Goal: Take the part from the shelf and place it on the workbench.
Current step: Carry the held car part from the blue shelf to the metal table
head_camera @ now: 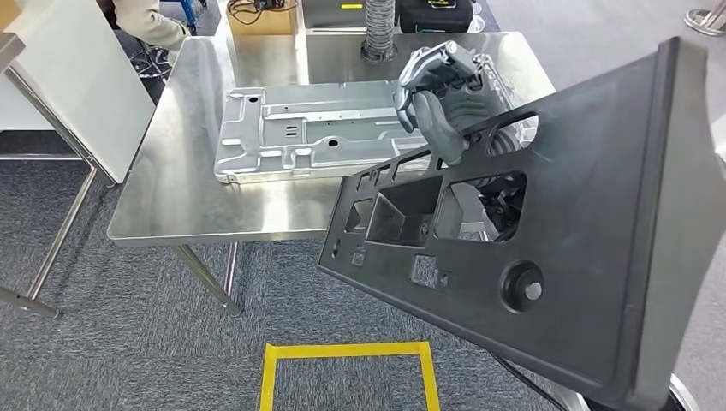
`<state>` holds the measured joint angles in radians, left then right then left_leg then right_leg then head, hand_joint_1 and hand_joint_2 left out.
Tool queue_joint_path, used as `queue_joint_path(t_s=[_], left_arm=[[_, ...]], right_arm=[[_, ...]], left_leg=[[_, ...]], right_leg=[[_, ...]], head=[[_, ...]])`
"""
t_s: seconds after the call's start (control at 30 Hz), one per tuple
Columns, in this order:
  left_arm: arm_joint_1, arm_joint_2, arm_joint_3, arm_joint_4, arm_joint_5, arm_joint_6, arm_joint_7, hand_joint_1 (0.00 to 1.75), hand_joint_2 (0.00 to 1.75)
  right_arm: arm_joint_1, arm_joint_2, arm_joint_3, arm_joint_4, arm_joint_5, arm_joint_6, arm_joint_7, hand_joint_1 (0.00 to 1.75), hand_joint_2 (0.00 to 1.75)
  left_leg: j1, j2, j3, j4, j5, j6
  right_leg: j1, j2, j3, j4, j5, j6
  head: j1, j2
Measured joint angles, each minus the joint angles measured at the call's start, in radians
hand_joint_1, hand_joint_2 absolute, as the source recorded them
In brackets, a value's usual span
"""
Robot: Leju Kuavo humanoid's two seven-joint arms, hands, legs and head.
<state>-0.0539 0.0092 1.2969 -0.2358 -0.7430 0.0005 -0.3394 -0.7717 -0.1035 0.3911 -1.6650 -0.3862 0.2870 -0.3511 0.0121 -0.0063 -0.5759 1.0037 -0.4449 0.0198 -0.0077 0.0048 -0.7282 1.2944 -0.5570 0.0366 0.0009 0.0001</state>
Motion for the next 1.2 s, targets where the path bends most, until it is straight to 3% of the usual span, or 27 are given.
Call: queue_joint_path(t_s=[0.03, 0.1, 0.17, 0.23, 0.33, 0.37, 0.43, 0.47, 0.5, 0.53, 0.6, 0.63, 0.7, 0.8, 0.83, 0.87, 0.93, 0.97, 1.0, 1.03, 1.1, 1.13, 1.2], left_arm=[[0.001, 0.0, 0.0, 0.0, -0.001, -0.001, 0.0, 0.0, 1.75], [0.002, 0.0, 0.0, 0.0, -0.002, -0.003, 0.0, 0.0, 1.75], [0.001, 0.001, 0.0, 0.0, -0.005, -0.006, 0.001, 0.0, 1.75], [-0.001, 0.001, 0.0, 0.0, -0.009, -0.008, 0.001, 0.0, 1.75], [-0.003, 0.006, 0.0, 0.0, -0.016, -0.01, 0.0, 0.0, 1.75], [-0.003, 0.008, 0.0, 0.0, -0.019, -0.01, -0.001, 0.0, 1.75], [-0.003, 0.01, 0.0, 0.0, -0.022, -0.01, -0.001, 0.0, 1.75], [-0.002, 0.011, 0.0, 0.0, -0.023, -0.01, -0.001, 0.0, 1.75], [-0.001, 0.011, 0.0, 0.0, -0.025, -0.01, -0.001, 0.0, 1.75], [0.0, 0.012, 0.0, 0.0, -0.027, -0.01, -0.001, 0.0, 1.75], [0.0, 0.013, 0.0, 0.0, -0.031, -0.01, -0.001, 0.0, 1.75], [0.0, 0.014, -0.001, 0.0, -0.033, -0.01, -0.001, 0.0, 1.75], [-0.003, 0.014, -0.001, 0.0, -0.034, -0.011, 0.0, 0.0, 1.75], [-0.004, 0.014, -0.002, 0.0, -0.035, -0.011, 0.001, 0.0, 1.75], [-0.004, 0.014, -0.002, 0.0, -0.035, -0.011, 0.001, 0.0, 1.75], [-0.005, 0.014, -0.002, 0.0, -0.035, -0.011, 0.001, 0.0, 1.75], [-0.008, 0.014, -0.003, 0.0, -0.036, -0.01, 0.001, 0.0, 1.75], [-0.008, 0.014, -0.003, 0.0, -0.037, -0.01, 0.001, 0.0, 1.75], [-0.008, 0.014, -0.002, 0.0, -0.038, -0.009, 0.001, 0.0, 1.75], [-0.007, 0.014, -0.002, 0.0, -0.038, -0.009, 0.001, 0.0, 1.75], [-0.006, 0.014, -0.002, 0.0, -0.039, -0.008, 0.002, 0.0, 1.75], [-0.007, 0.014, -0.002, 0.0, -0.039, -0.008, 0.002, 0.0, 1.75], [-0.009, 0.014, -0.002, 0.0, -0.04, -0.008, 0.002, 0.0, 1.75]], right_arm=[[0.0, 0.0, -0.003, -0.002, -0.001, 0.0, 0.001, 1.75, 1.75], [-0.002, -0.003, -0.013, -0.008, -0.006, -0.001, 0.002, 1.75, 1.75], [-0.008, -0.006, -0.023, -0.017, -0.015, -0.002, 0.004, 1.75, 1.75], [-0.012, -0.01, -0.033, -0.027, -0.024, -0.001, 0.009, 1.75, 1.75], [-0.017, -0.016, -0.046, -0.043, -0.031, 0.0, 0.017, 1.75, 1.75], [-0.019, -0.016, -0.048, -0.047, -0.032, 0.0, 0.018, 1.75, 1.75], [-0.017, -0.018, -0.05, -0.051, -0.034, 0.0, 0.02, 1.75, 1.75], [-0.014, -0.019, -0.051, -0.052, -0.034, 0.0, 0.021, 1.75, 1.75], [-0.011, -0.02, -0.052, -0.052, -0.034, 0.0, 0.021, 1.75, 1.75], [-0.009, -0.021, -0.053, -0.053, -0.034, 0.0, 0.021, 1.75, 1.75], [-0.006, -0.024, -0.055, -0.057, -0.034, -0.001, 0.021, 1.75, 1.75], [-0.006, -0.025, -0.056, -0.059, -0.034, -0.001, 0.021, 1.75, 1.75], [-0.006, -0.026, -0.057, -0.063, -0.033, -0.002, 0.021, 1.75, 1.75], [-0.006, -0.029, -0.058, -0.068, -0.033, -0.002, 0.021, 1.75, 1.75], [-0.008, -0.031, -0.059, -0.07, -0.033, -0.002, 0.021, 1.75, 1.75], [-0.008, -0.032, -0.06, -0.071, -0.033, -0.002, 0.021, 1.75, 1.75], [-0.006, -0.036, -0.062, -0.071, -0.033, -0.002, 0.019, 1.75, 1.75], [-0.003, -0.038, -0.063, -0.071, -0.033, -0.002, 0.018, 1.75, 1.75], [0.0, -0.04, -0.063, -0.071, -0.033, -0.002, 0.017, 1.75, 1.75], [0.002, -0.042, -0.063, -0.071, -0.033, -0.002, 0.016, 1.75, 1.75], [0.002, -0.045, -0.064, -0.071, -0.033, -0.003, 0.014, 1.75, 1.75], [0.001, -0.046, -0.064, -0.072, -0.033, -0.004, 0.013, 1.75, 1.75], [0.002, -0.048, -0.063, -0.072, -0.033, -0.006, 0.011, 1.75, 1.75]], left_leg=[[-0.001, -0.001, 0.01, 0.0, -0.007, -0.001], [-0.003, -0.003, 0.03, 0.001, -0.023, -0.004], [-0.006, -0.003, 0.038, 0.002, -0.037, -0.014], [-0.007, -0.002, 0.042, -0.001, -0.045, -0.026], [-0.006, 0.0, 0.037, 0.033, -0.072, -0.04], [-0.005, 0.001, 0.012, 0.084, -0.094, -0.044], [-0.001, 0.001, -0.069, 0.222, -0.138, -0.051], [0.0, 0.001, -0.106, 0.273, -0.143, -0.054], [0.002, 0.001, -0.127, 0.286, -0.126, -0.056], [0.002, 0.001, -0.128, 0.259, -0.088, -0.057], [0.003, 0.001, -0.088, 0.13, 0.01, -0.053], [0.002, 0.001, -0.065, 0.072, 0.039, -0.05], [-0.002, 0.001, -0.042, 0.02, 0.041, -0.038], [0.0, 0.0, -0.032, 0.002, 0.026, -0.02], [0.002, 0.001, -0.026, -0.002, 0.023, -0.014], [0.004, 0.001, -0.019, -0.005, 0.019, -0.009], [0.004, 0.001, -0.01, -0.006, 0.01, -0.002], [0.004, 0.001, -0.004, -0.006, 0.004, -0.002], [0.004, 0.0, 0.003, -0.006, -0.002, -0.002], [0.004, 0.0, 0.013, -0.006, -0.01, -0.003], [0.004, -0.002, 0.035, -0.006, -0.026, -0.008], [0.002, -0.003, 0.043, -0.004, -0.035, -0.013], [0.0, -0.003, 0.048, -0.003, -0.049, -0.025]], right_leg=[[0.0, 0.0, 0.005, -0.039, 0.041, -0.003], [0.004, -0.002, 0.051, -0.175, 0.134, -0.017], [0.011, -0.004, 0.084, -0.267, 0.167, -0.03], [0.015, -0.003, 0.09, -0.285, 0.156, -0.039], [0.006, -0.001, 0.115, -0.302, 0.148, -0.051], [0.003, -0.001, 0.125, -0.307, 0.144, -0.055], [0.004, -0.001, 0.138, -0.307, 0.132, -0.06], [0.004, 0.0, 0.145, -0.307, 0.125, -0.06], [0.004, 0.001, 0.154, -0.305, 0.117, -0.059], [0.004, 0.002, 0.165, -0.304, 0.108, -0.058], [0.004, 0.003, 0.188, -0.301, 0.087, -0.052], [0.005, 0.004, 0.195, -0.299, 0.079, -0.048], [0.008, 0.005, 0.198, -0.298, 0.069, -0.04], [0.008, 0.004, 0.197, -0.291, 0.058, -0.024], [0.007, 0.004, 0.187, -0.267, 0.046, -0.018], [0.005, 0.003, 0.163, -0.22, 0.026, -0.013], [0.001, 0.002, 0.076, -0.077, -0.019, -0.004], [-0.001, 0.002, 0.033, -0.017, -0.029, -0.001], [-0.002, 0.002, 0.004, 0.01, -0.018, 0.0], [-0.004, 0.002, -0.003, -0.004, 0.013, 0.0], [-0.004, 0.0, 0.031, -0.132, 0.113, -0.007], [-0.002, -0.001, 0.055, -0.2, 0.149, -0.012], [0.004, -0.001, 0.08, -0.273, 0.17, -0.024]], head=[[0.0, 0.0], [0.0, 0.0], [-0.002, 0.0], [-0.003, 0.0], [-0.007, 0.0], [-0.009, 0.0], [-0.011, 0.0], [-0.011, 0.0], [-0.011, 0.0], [-0.011, 0.0], [-0.011, 0.0], [-0.01, 0.0], [-0.009, 0.0], [-0.008, 0.0], [-0.008, 0.0], [-0.007, 0.0], [-0.006, 0.0], [-0.006, 0.0], [-0.006, 0.0], [-0.006, 0.0], [-0.005, 0.0], [-0.006, 0.0], [-0.008, 0.0]])
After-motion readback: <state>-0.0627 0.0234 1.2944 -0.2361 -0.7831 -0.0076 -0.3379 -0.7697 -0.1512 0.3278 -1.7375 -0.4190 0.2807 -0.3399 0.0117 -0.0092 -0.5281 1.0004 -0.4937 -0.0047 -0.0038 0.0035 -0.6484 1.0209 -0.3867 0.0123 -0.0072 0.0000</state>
